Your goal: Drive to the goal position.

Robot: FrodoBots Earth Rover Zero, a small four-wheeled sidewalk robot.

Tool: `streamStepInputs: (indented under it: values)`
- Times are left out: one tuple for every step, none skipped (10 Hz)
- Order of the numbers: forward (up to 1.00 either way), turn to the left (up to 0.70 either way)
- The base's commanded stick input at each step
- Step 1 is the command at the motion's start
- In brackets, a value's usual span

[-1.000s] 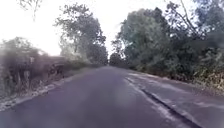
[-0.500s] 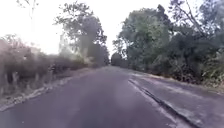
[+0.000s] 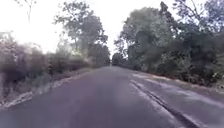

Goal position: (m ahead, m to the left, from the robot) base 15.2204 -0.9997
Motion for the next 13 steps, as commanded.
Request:
streamStepInputs:
  values:
    - [1.00, 0.00]
    - [1.00, 0.00]
    - [1.00, 0.00]
    - [1.00, 0.00]
    - [1.00, 0.00]
    - [1.00, 0.00]
    - [1.00, 0.00]
    - [1.00, 0.00]
    - [1.00, 0.00]
    - [1.00, 0.00]
    - [1.00, 0.00]
    - [1.00, 0.00]
    - [1.00, 0.00]
